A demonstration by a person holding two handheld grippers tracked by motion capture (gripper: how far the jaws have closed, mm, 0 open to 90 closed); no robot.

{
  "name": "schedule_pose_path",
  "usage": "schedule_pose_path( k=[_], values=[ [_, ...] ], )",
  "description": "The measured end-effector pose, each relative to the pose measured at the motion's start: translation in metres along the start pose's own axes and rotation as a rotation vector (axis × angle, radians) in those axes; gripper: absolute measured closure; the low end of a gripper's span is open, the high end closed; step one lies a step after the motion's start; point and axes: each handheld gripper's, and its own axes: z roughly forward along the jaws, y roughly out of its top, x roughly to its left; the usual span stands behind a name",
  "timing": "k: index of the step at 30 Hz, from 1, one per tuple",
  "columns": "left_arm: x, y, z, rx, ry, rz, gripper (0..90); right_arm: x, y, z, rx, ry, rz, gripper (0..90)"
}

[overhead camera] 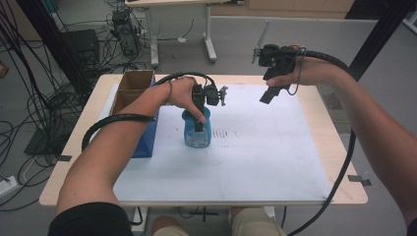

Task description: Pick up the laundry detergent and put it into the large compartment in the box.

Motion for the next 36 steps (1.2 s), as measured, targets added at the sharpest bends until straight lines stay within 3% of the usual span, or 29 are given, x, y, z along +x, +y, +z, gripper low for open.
schedule_pose_path(
  k=[36],
  values=[
    [0.0000, -0.0046, -0.0018, -0.014, 0.002, -0.006, 6.8, -0.0017, 0.0051, 0.0039, 0.018, 0.005, -0.001, 9.9]
  ],
)
